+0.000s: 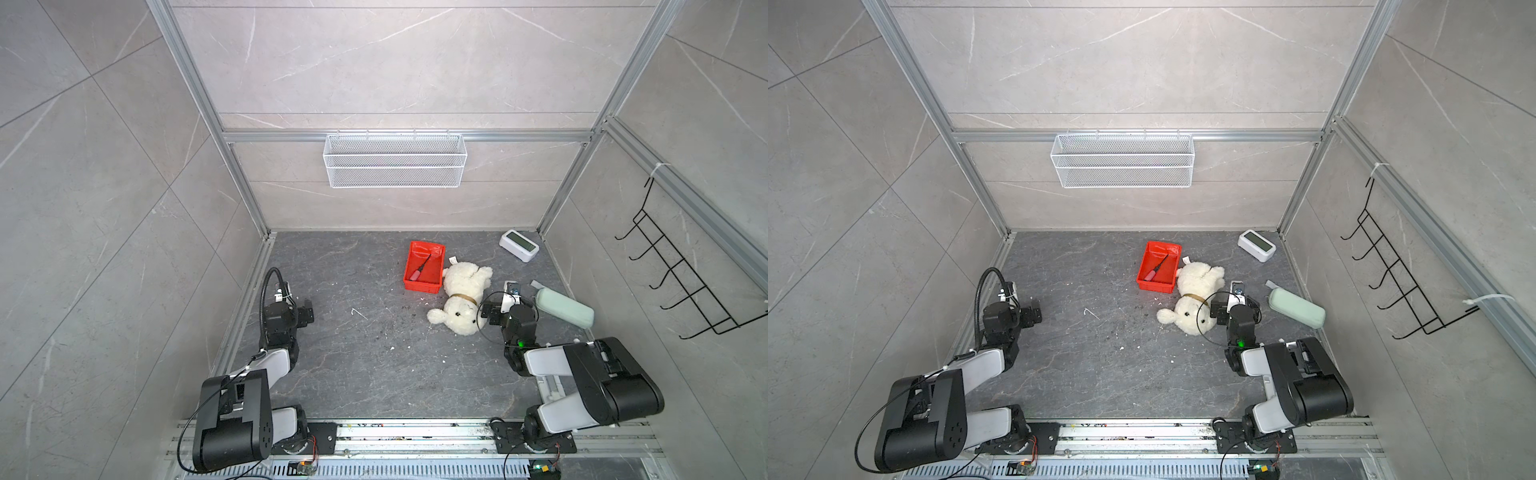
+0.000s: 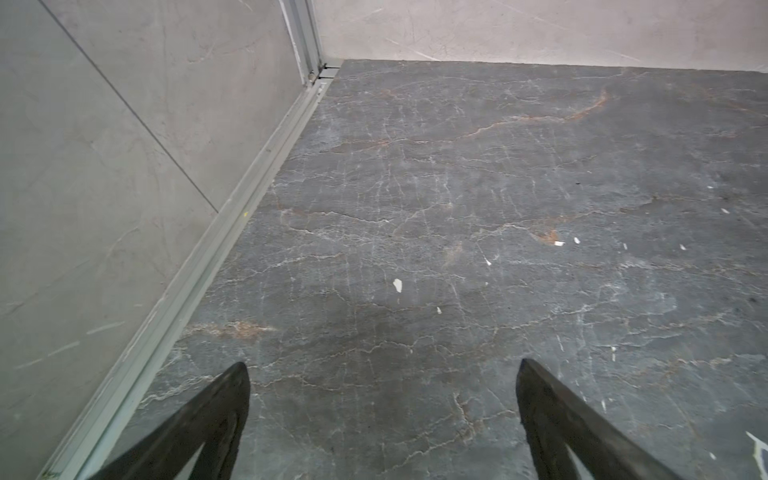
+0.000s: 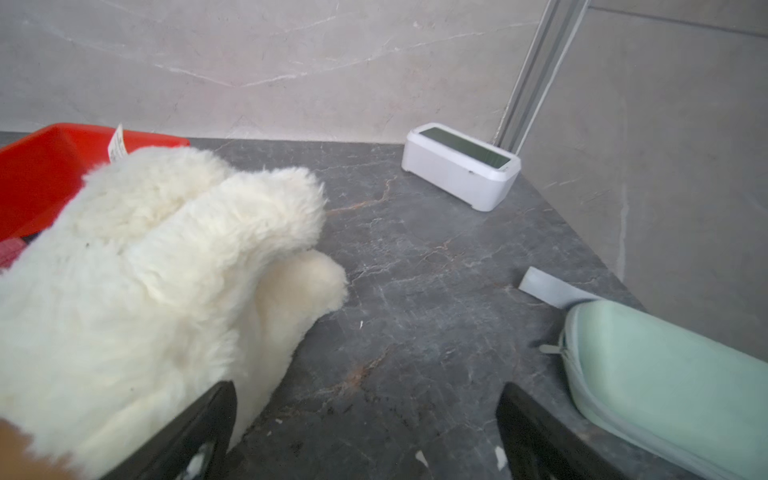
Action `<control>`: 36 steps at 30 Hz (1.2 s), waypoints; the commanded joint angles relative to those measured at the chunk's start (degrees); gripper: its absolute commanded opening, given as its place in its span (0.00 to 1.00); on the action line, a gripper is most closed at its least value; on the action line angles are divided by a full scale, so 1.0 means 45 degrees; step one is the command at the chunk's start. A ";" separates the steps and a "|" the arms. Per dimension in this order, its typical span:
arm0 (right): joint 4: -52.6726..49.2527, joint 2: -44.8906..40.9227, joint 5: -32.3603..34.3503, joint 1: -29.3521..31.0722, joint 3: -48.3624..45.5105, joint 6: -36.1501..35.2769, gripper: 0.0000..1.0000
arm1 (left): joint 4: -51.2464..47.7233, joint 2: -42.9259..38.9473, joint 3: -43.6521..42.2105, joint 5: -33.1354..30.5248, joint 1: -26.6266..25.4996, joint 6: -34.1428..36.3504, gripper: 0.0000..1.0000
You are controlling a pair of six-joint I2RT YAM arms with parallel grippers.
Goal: Put the screwdriver in the bin
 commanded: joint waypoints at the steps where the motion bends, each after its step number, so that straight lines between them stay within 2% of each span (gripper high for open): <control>1: -0.0625 -0.0043 -0.0616 -0.0073 0.0528 0.0013 1.00 | 0.0459 -0.0165 -0.0004 0.0636 0.0020 -0.0324 1.00; 5: -0.1177 0.0046 -0.0831 -0.0150 0.0906 0.0022 1.00 | 0.1869 0.0289 -0.0204 0.1289 0.0022 -0.1035 1.00; 8: -0.1105 0.0085 -0.0851 -0.0157 0.0907 0.0032 1.00 | 0.2311 0.1516 0.0167 0.1356 0.0022 -0.1139 1.00; 12: -0.1112 0.0096 -0.0858 -0.0160 0.0910 0.0033 0.99 | 0.4252 0.2973 -0.0095 0.1729 0.0005 -0.1009 1.00; 14: -0.1131 0.0097 -0.0872 -0.0186 0.0927 0.0030 0.99 | 0.3602 0.2755 -0.0009 0.1676 0.0000 -0.1023 1.00; 36: -0.1291 0.0115 -0.0959 -0.0208 0.1006 0.0041 0.99 | 0.3509 0.2803 0.0089 0.1700 -0.0039 -0.0888 1.00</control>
